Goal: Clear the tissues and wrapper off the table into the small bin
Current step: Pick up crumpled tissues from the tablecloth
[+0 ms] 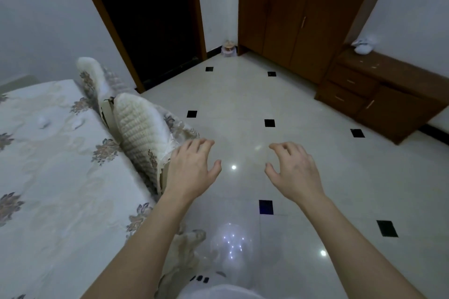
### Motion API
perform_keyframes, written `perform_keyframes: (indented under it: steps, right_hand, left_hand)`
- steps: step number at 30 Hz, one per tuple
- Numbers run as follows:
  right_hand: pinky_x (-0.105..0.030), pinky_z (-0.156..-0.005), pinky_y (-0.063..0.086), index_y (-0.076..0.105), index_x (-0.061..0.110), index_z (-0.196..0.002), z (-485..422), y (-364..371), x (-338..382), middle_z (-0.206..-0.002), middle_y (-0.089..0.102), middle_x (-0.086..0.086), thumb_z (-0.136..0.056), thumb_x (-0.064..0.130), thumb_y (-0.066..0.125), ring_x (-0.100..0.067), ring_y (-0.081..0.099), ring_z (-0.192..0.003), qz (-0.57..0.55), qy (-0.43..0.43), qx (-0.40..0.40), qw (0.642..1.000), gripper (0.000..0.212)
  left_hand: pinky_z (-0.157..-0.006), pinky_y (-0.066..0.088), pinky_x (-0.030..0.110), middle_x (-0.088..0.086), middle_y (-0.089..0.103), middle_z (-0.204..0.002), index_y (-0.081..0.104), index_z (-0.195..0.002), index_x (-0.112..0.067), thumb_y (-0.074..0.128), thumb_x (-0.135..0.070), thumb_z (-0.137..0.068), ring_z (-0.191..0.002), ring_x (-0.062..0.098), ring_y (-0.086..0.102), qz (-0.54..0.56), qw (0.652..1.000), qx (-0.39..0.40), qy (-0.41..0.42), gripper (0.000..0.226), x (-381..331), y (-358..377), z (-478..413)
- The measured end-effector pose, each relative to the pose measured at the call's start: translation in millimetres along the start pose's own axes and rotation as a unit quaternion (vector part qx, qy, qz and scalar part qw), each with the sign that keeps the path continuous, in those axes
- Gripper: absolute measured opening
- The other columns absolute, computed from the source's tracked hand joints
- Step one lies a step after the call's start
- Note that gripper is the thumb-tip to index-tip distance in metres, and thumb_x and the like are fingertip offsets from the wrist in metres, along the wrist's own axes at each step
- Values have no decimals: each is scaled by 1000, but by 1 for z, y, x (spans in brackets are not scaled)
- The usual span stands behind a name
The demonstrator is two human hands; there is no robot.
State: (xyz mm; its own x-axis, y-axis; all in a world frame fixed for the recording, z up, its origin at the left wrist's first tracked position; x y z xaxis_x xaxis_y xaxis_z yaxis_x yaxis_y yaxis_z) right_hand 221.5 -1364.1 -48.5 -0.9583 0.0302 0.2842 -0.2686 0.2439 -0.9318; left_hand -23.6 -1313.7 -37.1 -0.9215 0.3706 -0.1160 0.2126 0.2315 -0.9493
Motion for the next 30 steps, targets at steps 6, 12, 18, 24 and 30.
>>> perform_keyframes:
  steps: [6, 12, 18, 24, 30]
  right_hand:
    - [-41, -82, 47, 62, 16, -121, -78, 24, -14, -112, 62, -8, -83, 35, 61, -29, 55, -105, -10, -23, 21, 999, 43]
    - [-41, -80, 45, 61, 17, -121, -177, 51, -20, -112, 62, -7, -83, 36, 60, -28, 54, -106, 2, -45, 26, 999, 43]
    - [-41, -82, 46, 62, 18, -120, -299, 77, -10, -113, 62, -5, -86, 39, 58, -27, 53, -109, 6, -56, 27, 998, 41]
    - [-40, -83, 45, 61, 18, -122, -405, 97, 0, -113, 62, -5, -88, 38, 58, -26, 54, -109, -1, -71, 25, 997, 40]
    - [-40, -82, 46, 61, 18, -122, -487, 132, -1, -114, 62, -5, -88, 38, 59, -27, 54, -110, -8, -80, 47, 996, 39]
  left_hand:
    - [-85, 48, 41, 0, 64, -119, 61, -118, -21, 53, -49, -81, -107, 27, 57, 1, 1000, 2, -26, 47, 17, 30, -63]
    - [-82, 49, 41, 2, 66, -118, 62, -119, -19, 49, -50, -81, -108, 27, 58, 18, 999, -7, -49, 51, 44, 68, -151]
    - [-80, 49, 41, 3, 66, -115, 62, -118, -17, 49, -49, -80, -105, 28, 59, 36, 997, -22, -62, 51, 82, 98, -265]
    - [-86, 48, 42, -1, 63, -121, 59, -123, -21, 47, -51, -83, -111, 24, 56, 29, 997, 1, -66, 51, 116, 115, -360]
    - [-87, 48, 42, -3, 62, -123, 58, -125, -22, 49, -50, -86, -113, 23, 55, 18, 996, 22, -89, 50, 152, 140, -424]
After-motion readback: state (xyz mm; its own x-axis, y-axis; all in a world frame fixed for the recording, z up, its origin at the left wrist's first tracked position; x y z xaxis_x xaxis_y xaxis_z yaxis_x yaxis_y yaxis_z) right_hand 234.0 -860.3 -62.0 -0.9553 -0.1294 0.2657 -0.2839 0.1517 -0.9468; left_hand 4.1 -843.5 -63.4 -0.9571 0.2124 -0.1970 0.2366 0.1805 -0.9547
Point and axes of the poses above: each hand's wrist, its own z-axis away from the middle knuckle, its own y-axis out of the palm, x = y × z, the point moved 1 cm from there along -z, towards the middle knuckle
